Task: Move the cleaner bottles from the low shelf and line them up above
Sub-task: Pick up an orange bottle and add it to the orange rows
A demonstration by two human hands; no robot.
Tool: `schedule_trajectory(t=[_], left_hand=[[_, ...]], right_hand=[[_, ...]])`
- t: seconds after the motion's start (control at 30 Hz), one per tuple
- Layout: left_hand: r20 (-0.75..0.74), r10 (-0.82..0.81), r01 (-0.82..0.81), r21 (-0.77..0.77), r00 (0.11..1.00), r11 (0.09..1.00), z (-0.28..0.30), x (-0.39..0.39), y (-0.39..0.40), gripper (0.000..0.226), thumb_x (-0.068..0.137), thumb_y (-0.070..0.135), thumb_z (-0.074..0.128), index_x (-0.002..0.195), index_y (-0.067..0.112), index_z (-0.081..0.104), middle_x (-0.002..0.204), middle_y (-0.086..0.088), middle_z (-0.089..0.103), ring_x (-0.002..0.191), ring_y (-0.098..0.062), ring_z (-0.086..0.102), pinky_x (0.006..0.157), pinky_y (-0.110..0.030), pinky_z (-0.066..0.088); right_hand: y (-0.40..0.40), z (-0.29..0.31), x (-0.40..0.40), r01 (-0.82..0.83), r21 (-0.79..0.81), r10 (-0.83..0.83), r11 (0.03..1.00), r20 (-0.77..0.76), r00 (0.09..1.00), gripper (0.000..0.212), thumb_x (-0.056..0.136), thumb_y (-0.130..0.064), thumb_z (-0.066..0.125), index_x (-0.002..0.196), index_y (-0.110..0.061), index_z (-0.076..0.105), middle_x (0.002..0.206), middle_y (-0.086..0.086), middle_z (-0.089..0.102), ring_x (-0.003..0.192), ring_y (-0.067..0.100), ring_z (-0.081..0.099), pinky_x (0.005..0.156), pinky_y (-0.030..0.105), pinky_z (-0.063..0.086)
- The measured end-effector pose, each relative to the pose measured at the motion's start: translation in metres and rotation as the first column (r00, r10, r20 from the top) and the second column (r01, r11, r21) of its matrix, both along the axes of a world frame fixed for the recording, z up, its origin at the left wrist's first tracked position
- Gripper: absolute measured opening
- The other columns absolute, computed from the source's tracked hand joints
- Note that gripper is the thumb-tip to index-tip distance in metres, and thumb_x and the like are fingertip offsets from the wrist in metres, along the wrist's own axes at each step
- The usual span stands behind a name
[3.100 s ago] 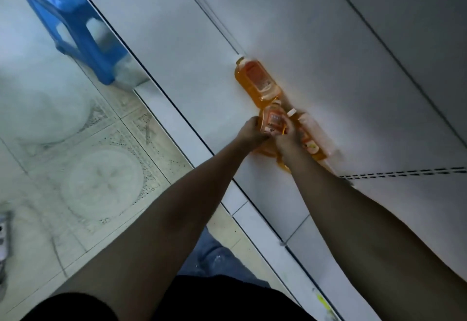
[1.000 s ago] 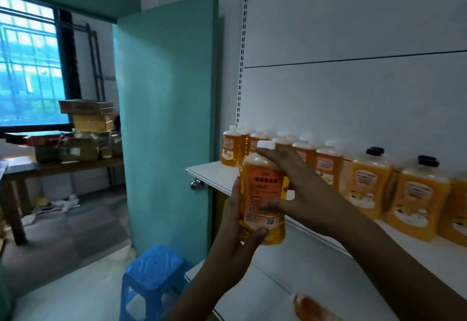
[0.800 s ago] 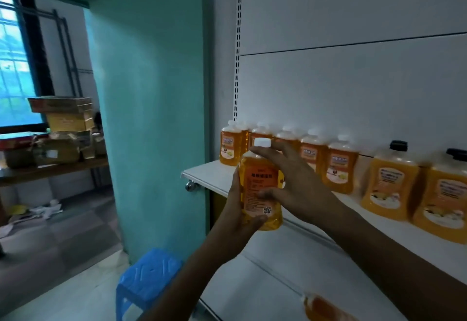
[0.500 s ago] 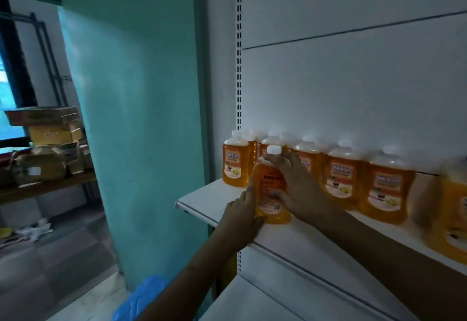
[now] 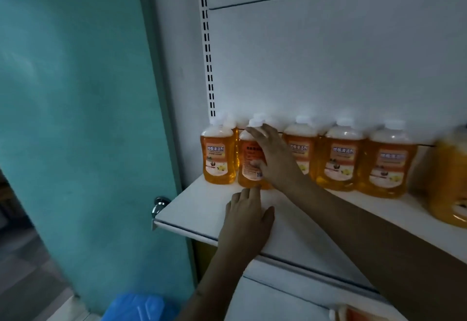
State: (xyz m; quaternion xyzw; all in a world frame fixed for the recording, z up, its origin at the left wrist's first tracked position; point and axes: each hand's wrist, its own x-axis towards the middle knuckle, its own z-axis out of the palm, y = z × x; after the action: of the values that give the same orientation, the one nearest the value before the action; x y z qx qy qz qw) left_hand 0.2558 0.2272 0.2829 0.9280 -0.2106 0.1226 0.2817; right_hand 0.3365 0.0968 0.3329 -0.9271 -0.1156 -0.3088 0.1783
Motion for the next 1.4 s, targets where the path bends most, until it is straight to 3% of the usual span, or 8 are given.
schedule_trajectory(t=[0.17, 0.33, 0.53, 0.73, 0.9, 1.07, 1.2, 1.4], left_hand=[[0.214, -0.136, 0.215, -0.410, 0.967, 0.887, 0.003, -0.011, 0.022, 0.036, 0.091, 0.022, 0.050, 0.126, 0.013, 0.055, 0.127, -0.006, 0.058, 0.119, -0.022, 0.051, 0.102, -0.041, 0.043], [0.342, -0.213, 0.386, -0.593, 0.915, 0.706, -0.019, -0.072, 0.066, 0.031, 0.093, 0.010, 0.050, 0.123, 0.010, 0.057, 0.123, -0.002, 0.059, 0.118, -0.015, 0.053, 0.099, -0.036, 0.047], [0.123, -0.548, 0.518, -0.545, 0.827, 0.659, -0.083, -0.147, 0.081, 0.040, 0.093, 0.029, 0.049, 0.132, 0.021, 0.051, 0.131, 0.009, 0.052, 0.125, -0.013, 0.050, 0.102, -0.036, 0.047], [-0.109, -0.596, 0.484, -0.477, 0.795, 0.734, -0.151, -0.168, 0.059, 0.043, 0.091, 0.025, 0.055, 0.133, 0.029, 0.046, 0.133, 0.012, 0.049, 0.122, -0.002, 0.048, 0.103, -0.030, 0.045], [-0.391, -0.612, 0.509, -0.341, 0.688, 0.790, -0.213, -0.160, 0.030, 0.058, 0.089, 0.018, 0.066, 0.141, 0.021, 0.040, 0.139, -0.001, 0.043, 0.119, -0.006, 0.046, 0.094, -0.021, 0.041], [-0.569, -0.526, 0.564, -0.127, 0.633, 0.816, -0.266, -0.120, -0.021, 0.069, 0.087, 0.022, 0.069, 0.145, 0.017, 0.033, 0.145, -0.010, 0.038, 0.127, -0.019, 0.045, 0.102, -0.032, 0.039], [-0.603, -0.432, 0.571, 0.049, 0.671, 0.819, -0.311, -0.069, -0.108, 0.078, 0.087, 0.023, 0.070, 0.149, 0.012, 0.025, 0.150, -0.017, 0.030, 0.136, -0.031, 0.037, 0.111, -0.044, 0.034], [-0.597, -0.376, 0.640, 0.320, 0.709, 0.698, -0.364, 0.009, -0.199, 0.088, 0.086, 0.020, 0.070, 0.151, 0.003, 0.014, 0.156, -0.020, 0.020, 0.143, -0.034, 0.025, 0.115, -0.039, 0.023]], right_hand=[[0.008, 0.021, -0.038, 0.124, -0.051, -0.127, 0.991, -0.066, 0.990, 0.093, 0.087, -0.027, 0.069, 0.153, -0.037, 0.005, 0.163, 0.008, -0.009, 0.142, 0.036, 0.029, 0.103, 0.047, 0.045], [0.023, 0.016, -0.141, 0.060, 0.190, -0.070, 0.980, 0.046, 0.996, 0.062, 0.089, -0.027, 0.068, 0.144, -0.030, 0.039, 0.151, 0.002, 0.031, 0.136, 0.019, 0.038, 0.106, 0.040, 0.044], [0.040, -0.048, -0.292, 0.150, 0.427, -0.145, 0.892, -0.046, 0.988, 0.042, 0.090, -0.032, 0.065, 0.130, -0.033, 0.051, 0.137, -0.013, 0.048, 0.119, 0.001, 0.053, 0.090, 0.014, 0.049], [0.031, -0.149, -0.360, 0.334, 0.548, -0.261, 0.767, -0.208, 0.943, 0.040, 0.089, -0.029, 0.065, 0.128, -0.028, 0.054, 0.132, -0.014, 0.050, 0.117, 0.005, 0.056, 0.091, 0.022, 0.052], [-0.003, -0.243, -0.384, 0.486, 0.583, -0.320, 0.651, -0.370, 0.872, 0.040, 0.090, -0.025, 0.067, 0.128, -0.027, 0.055, 0.131, -0.011, 0.050, 0.115, 0.007, 0.056, 0.091, 0.024, 0.051], [-0.063, -0.341, -0.373, 0.594, 0.526, -0.365, 0.609, -0.479, 0.798, 0.048, 0.087, -0.019, 0.070, 0.132, -0.016, 0.054, 0.131, -0.002, 0.050, 0.119, 0.014, 0.051, 0.099, 0.033, 0.047], [-0.125, -0.417, -0.311, 0.691, 0.463, -0.353, 0.554, -0.621, 0.700, 0.068, 0.082, -0.018, 0.075, 0.141, -0.010, 0.043, 0.141, 0.009, 0.045, 0.129, 0.026, 0.044, 0.108, 0.043, 0.039], [-0.202, -0.464, -0.225, 0.696, 0.175, -0.350, 0.697, -0.764, 0.542, 0.092, 0.085, -0.021, 0.072, 0.154, -0.026, 0.011, 0.163, 0.006, 0.009, 0.145, 0.035, 0.021, 0.114, 0.048, 0.033]])
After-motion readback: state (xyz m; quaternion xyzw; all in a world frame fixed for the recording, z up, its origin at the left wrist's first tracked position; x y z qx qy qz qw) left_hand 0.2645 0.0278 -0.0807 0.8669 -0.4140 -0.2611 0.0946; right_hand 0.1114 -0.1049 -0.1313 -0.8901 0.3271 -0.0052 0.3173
